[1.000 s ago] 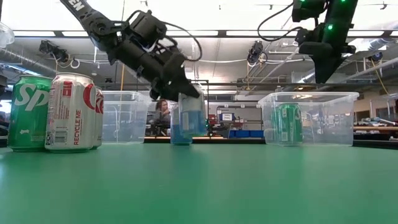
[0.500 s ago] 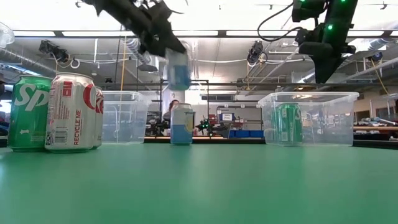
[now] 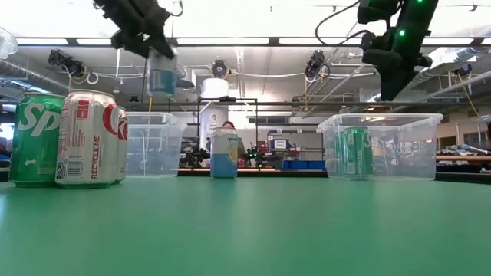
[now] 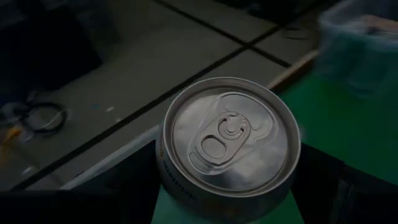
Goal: Sort soda cans
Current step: Put the blue white soda can into the top left transparent bin
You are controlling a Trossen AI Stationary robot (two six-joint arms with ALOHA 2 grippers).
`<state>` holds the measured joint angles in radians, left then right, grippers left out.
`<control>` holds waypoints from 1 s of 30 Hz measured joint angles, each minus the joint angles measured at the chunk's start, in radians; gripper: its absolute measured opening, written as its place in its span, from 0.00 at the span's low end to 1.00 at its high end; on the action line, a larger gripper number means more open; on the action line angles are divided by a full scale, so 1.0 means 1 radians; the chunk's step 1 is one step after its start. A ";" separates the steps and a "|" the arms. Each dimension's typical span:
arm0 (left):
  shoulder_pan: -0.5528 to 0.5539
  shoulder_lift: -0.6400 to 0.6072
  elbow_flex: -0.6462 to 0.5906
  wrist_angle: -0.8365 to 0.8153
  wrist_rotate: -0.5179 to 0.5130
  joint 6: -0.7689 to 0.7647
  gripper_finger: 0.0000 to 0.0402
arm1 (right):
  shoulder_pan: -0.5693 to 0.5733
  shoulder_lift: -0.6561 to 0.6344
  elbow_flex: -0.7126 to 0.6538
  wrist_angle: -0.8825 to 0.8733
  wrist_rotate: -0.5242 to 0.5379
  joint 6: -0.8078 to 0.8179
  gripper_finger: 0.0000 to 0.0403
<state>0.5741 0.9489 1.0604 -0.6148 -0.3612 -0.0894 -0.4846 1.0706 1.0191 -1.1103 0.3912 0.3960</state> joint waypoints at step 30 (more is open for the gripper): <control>0.398 0.111 -0.280 0.272 0.490 -0.097 0.72 | 0.227 0.000 0.000 0.516 -0.046 -0.085 0.26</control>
<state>0.9722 1.0596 0.7803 -0.3432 0.1287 -0.1863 -0.2572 1.0706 1.0191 -0.5945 0.3454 0.3107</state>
